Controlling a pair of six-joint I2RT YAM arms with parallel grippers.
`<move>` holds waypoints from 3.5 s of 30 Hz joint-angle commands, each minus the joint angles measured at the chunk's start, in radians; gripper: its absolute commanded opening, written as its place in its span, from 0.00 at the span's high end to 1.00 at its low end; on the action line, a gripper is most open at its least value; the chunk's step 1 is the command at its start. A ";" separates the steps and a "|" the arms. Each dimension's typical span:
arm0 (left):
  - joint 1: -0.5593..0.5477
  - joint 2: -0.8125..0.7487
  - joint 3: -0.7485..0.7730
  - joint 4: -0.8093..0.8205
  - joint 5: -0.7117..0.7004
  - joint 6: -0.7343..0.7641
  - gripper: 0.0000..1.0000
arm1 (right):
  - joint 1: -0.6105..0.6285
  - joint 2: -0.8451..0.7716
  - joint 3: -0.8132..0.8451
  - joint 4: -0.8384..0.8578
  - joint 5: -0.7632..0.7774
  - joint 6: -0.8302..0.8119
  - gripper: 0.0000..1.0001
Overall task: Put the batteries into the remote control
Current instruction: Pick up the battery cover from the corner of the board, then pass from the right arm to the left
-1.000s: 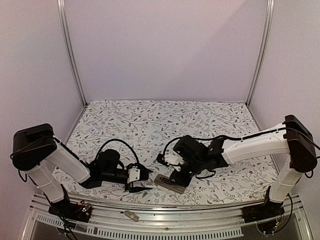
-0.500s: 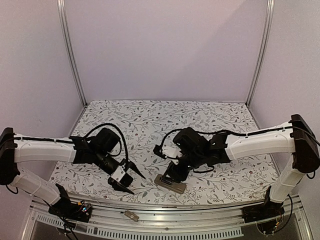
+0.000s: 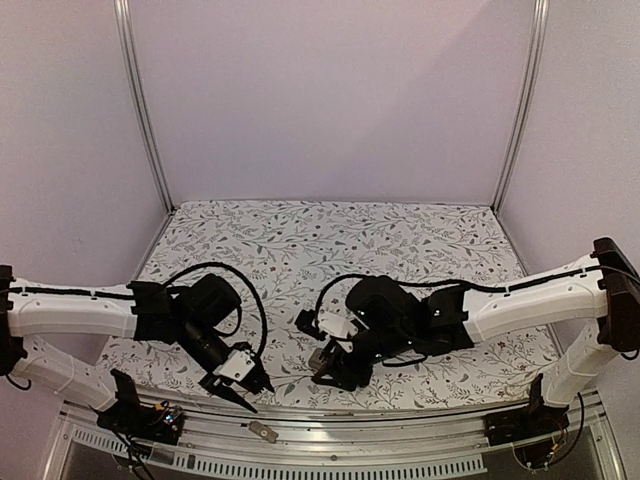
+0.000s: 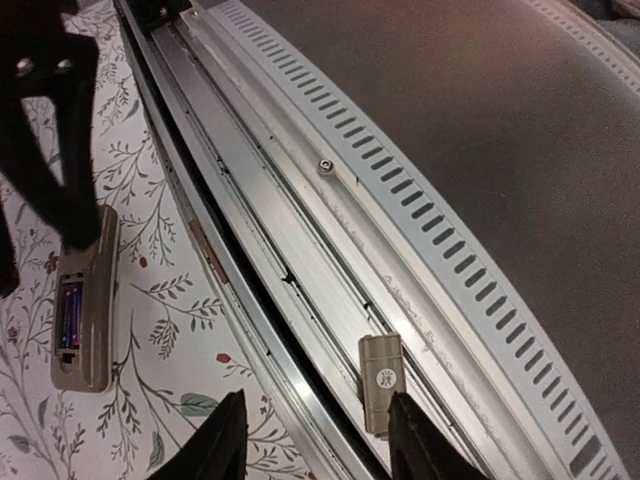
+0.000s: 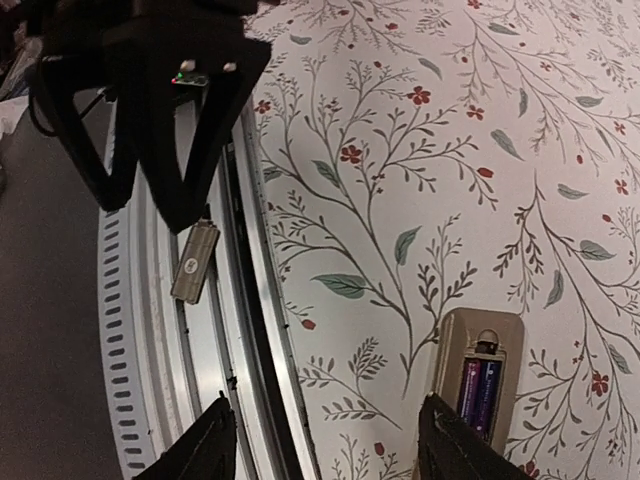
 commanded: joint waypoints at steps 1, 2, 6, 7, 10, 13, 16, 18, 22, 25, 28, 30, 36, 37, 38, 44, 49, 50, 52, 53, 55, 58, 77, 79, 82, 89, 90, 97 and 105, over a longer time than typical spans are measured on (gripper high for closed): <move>0.001 -0.201 -0.037 -0.061 -0.155 -0.038 0.47 | 0.055 -0.056 -0.084 0.206 -0.232 -0.192 0.38; 0.023 -0.245 -0.046 -0.059 -0.216 -0.037 0.46 | 0.056 -0.038 -0.073 0.220 -0.265 -0.249 0.38; 0.143 -0.369 -0.029 -0.141 -0.413 -0.052 0.39 | 0.058 0.087 0.093 0.149 -0.305 -0.519 0.37; 0.194 -0.394 -0.025 -0.144 -0.451 -0.080 0.38 | 0.061 0.132 0.137 0.126 -0.318 -0.554 0.37; 0.359 -0.470 -0.022 -0.146 -0.513 -0.156 0.34 | 0.078 0.260 0.245 0.082 -0.369 -0.653 0.37; 0.499 -0.559 -0.049 -0.072 -0.549 -0.260 0.27 | 0.094 0.353 0.322 0.045 -0.391 -0.716 0.38; 0.586 -0.596 -0.076 0.021 -0.567 -0.363 0.24 | 0.102 0.424 0.394 0.025 -0.388 -0.755 0.40; 0.605 -0.594 -0.098 0.060 -0.593 -0.422 0.23 | 0.102 0.466 0.444 0.019 -0.401 -0.762 0.41; 0.628 -0.624 -0.141 0.109 -0.577 -0.455 0.23 | 0.112 0.582 0.549 -0.050 -0.409 -0.778 0.45; 0.631 -0.633 -0.163 0.120 -0.574 -0.452 0.23 | 0.116 0.624 0.558 -0.055 -0.405 -0.781 0.45; 0.631 -0.632 -0.185 0.144 -0.570 -0.452 0.23 | 0.116 0.633 0.558 -0.038 -0.406 -0.787 0.46; 0.631 -0.627 -0.196 0.162 -0.567 -0.456 0.23 | 0.120 0.655 0.590 -0.056 -0.406 -0.793 0.47; 0.632 -0.627 -0.208 0.174 -0.565 -0.463 0.23 | 0.137 0.708 0.631 -0.094 -0.385 -0.812 0.50; 0.632 -0.629 -0.212 0.175 -0.565 -0.463 0.23 | 0.137 0.710 0.634 -0.096 -0.386 -0.814 0.51; 0.633 -0.630 -0.215 0.177 -0.565 -0.463 0.23 | 0.137 0.713 0.636 -0.099 -0.385 -0.817 0.55; 0.632 -0.633 -0.222 0.186 -0.564 -0.463 0.23 | 0.138 0.724 0.641 -0.131 -0.368 -0.837 0.66; 0.632 -0.624 -0.219 0.189 -0.565 -0.461 0.23 | 0.142 0.743 0.669 -0.167 -0.365 -0.850 0.77; 0.632 -0.625 -0.219 0.189 -0.566 -0.461 0.23 | 0.142 0.744 0.667 -0.167 -0.362 -0.846 0.80; 0.633 -0.629 -0.219 0.186 -0.567 -0.458 0.23 | 0.142 0.743 0.665 -0.170 -0.357 -0.844 0.85; 0.633 -0.629 -0.220 0.185 -0.568 -0.457 0.23 | 0.142 0.741 0.664 -0.171 -0.357 -0.848 0.86; 0.634 -0.629 -0.223 0.185 -0.568 -0.458 0.24 | 0.142 0.739 0.665 -0.176 -0.353 -0.853 0.90; 0.633 -0.633 -0.226 0.184 -0.566 -0.460 0.24 | 0.142 0.738 0.664 -0.185 -0.339 -0.858 0.97; 0.633 -0.689 -0.104 0.165 -0.228 -0.541 0.28 | 0.075 0.388 0.526 0.034 0.025 -0.549 1.00; 0.631 -0.694 -0.079 0.179 -0.104 -0.578 0.28 | 0.056 0.300 0.473 0.075 0.121 -0.488 1.00; 0.623 -0.669 -0.070 0.239 0.081 -0.698 0.32 | 0.016 0.197 0.413 0.130 0.252 -0.417 1.00; 0.437 -0.482 -0.028 0.455 0.087 -0.939 0.24 | -0.029 0.037 0.356 0.251 0.488 -0.360 1.00; 0.409 -0.452 -0.012 0.471 0.098 -0.952 0.22 | -0.030 0.034 0.360 0.256 0.507 -0.375 1.00; 0.397 -0.220 0.133 0.553 0.168 -1.109 0.16 | -0.038 0.033 0.382 0.281 0.500 -0.511 1.00; 0.415 -0.086 0.158 0.677 0.184 -1.296 0.25 | -0.039 0.047 0.401 0.300 0.422 -0.638 1.00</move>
